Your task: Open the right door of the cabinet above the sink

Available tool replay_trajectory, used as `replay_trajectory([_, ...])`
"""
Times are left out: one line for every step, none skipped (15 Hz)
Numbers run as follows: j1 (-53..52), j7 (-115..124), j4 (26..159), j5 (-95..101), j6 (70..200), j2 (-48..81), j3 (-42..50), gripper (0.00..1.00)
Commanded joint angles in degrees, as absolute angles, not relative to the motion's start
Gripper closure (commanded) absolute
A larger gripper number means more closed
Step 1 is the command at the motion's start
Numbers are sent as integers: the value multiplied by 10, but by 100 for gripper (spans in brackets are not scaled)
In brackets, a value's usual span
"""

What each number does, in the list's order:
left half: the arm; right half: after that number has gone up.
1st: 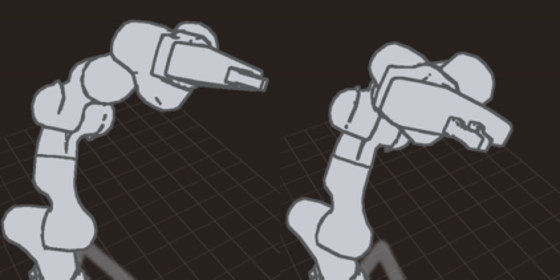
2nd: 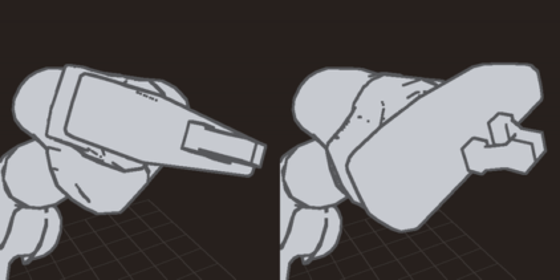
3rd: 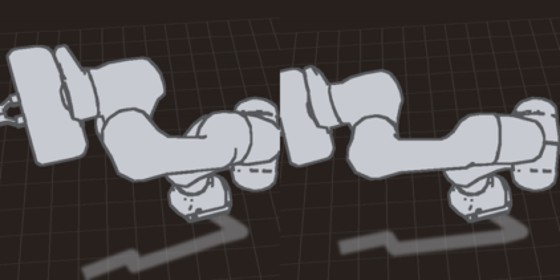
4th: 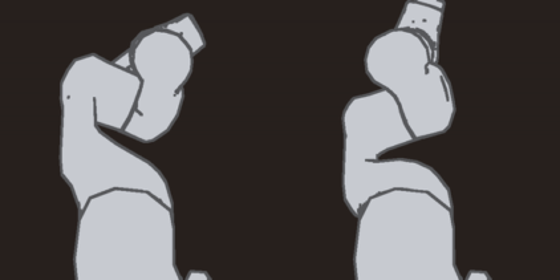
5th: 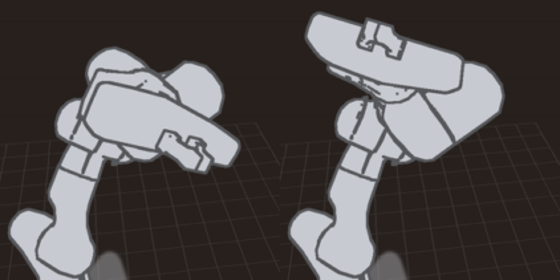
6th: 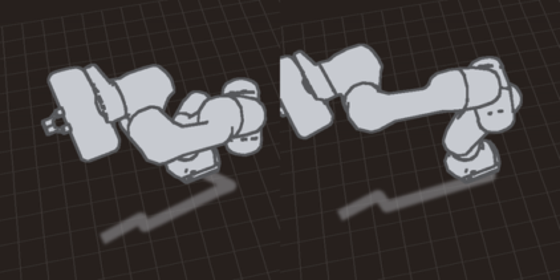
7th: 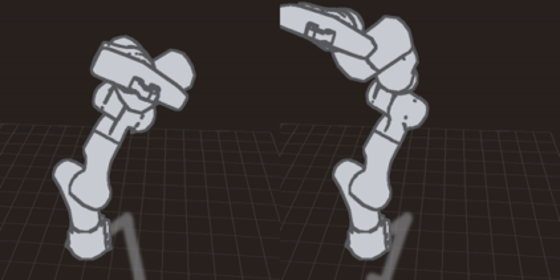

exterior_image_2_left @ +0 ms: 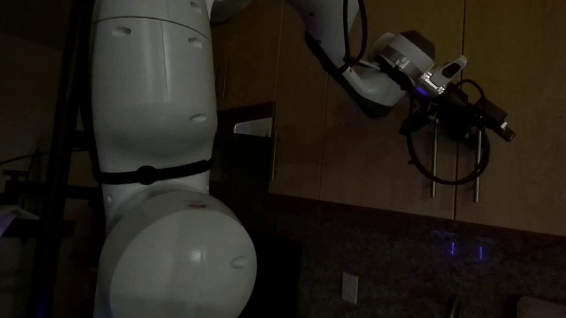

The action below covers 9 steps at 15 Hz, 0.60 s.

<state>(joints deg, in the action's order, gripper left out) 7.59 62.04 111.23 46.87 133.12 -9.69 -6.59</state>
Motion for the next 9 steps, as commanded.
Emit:
replay_trajectory([60,649,1116,500,1324,-89,-56,0])
replay_trajectory([58,649,1117,502,1323,-87,-54,0])
replay_trajectory([57,650,1118,503,1322,-86,-53,0])
replay_trajectory([56,650,1119,504,1322,-84,-52,0])
replay_trajectory([56,651,1120,506,1321,-83,-51,0])
replay_trajectory([55,649,1122,508,1319,-82,-50,0])
replay_trajectory([53,647,1123,508,1318,-82,-48,0])
replay_trajectory([53,647,1127,506,1316,-87,-46,0])
replay_trajectory([53,647,1129,504,1317,-90,-45,0])
